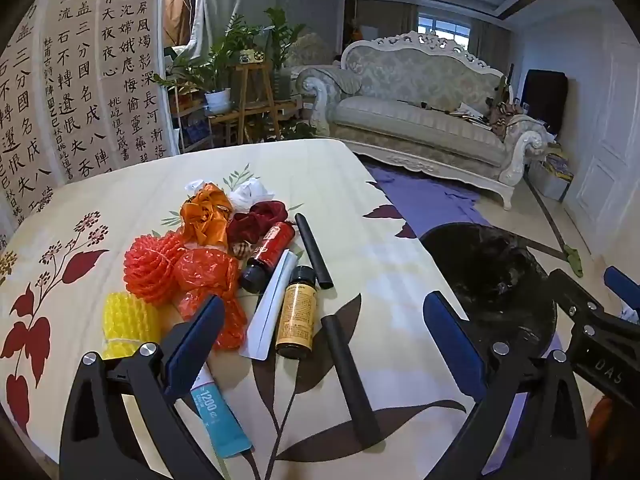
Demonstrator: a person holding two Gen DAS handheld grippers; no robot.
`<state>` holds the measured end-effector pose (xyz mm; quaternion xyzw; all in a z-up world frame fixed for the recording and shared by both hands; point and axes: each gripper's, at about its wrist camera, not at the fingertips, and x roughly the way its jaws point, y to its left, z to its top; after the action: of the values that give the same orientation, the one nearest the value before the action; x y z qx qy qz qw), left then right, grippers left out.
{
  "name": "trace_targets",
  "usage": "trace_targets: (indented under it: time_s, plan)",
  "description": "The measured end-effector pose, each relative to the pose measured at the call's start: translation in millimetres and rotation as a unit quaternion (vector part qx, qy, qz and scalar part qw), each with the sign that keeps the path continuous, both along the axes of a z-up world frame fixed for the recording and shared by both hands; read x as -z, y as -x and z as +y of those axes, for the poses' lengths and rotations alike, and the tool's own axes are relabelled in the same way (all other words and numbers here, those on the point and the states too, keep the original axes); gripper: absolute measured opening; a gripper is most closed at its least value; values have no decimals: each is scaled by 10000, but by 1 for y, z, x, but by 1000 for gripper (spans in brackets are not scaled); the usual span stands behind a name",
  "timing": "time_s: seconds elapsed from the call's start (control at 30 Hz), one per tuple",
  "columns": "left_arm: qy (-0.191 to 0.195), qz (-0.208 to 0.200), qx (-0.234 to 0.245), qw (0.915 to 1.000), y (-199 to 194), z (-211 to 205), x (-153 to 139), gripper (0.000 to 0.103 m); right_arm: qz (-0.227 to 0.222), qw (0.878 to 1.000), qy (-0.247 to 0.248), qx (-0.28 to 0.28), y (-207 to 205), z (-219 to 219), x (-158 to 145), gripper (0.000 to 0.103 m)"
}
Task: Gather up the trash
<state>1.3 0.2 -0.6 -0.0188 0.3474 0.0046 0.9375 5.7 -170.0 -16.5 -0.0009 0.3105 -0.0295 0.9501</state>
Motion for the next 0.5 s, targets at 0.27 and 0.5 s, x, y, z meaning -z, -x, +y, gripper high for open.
trace_targets:
  time_s: [0.27,0.5]
  plan:
    - [-10,-114,14,9999,0,5,-3,97,33,10000,-30,-17,-1,0,1,99]
    - [-79,-122,-18,9999,5,-4,-9,97,-40,10000,-25,21,0,-1,-3,99]
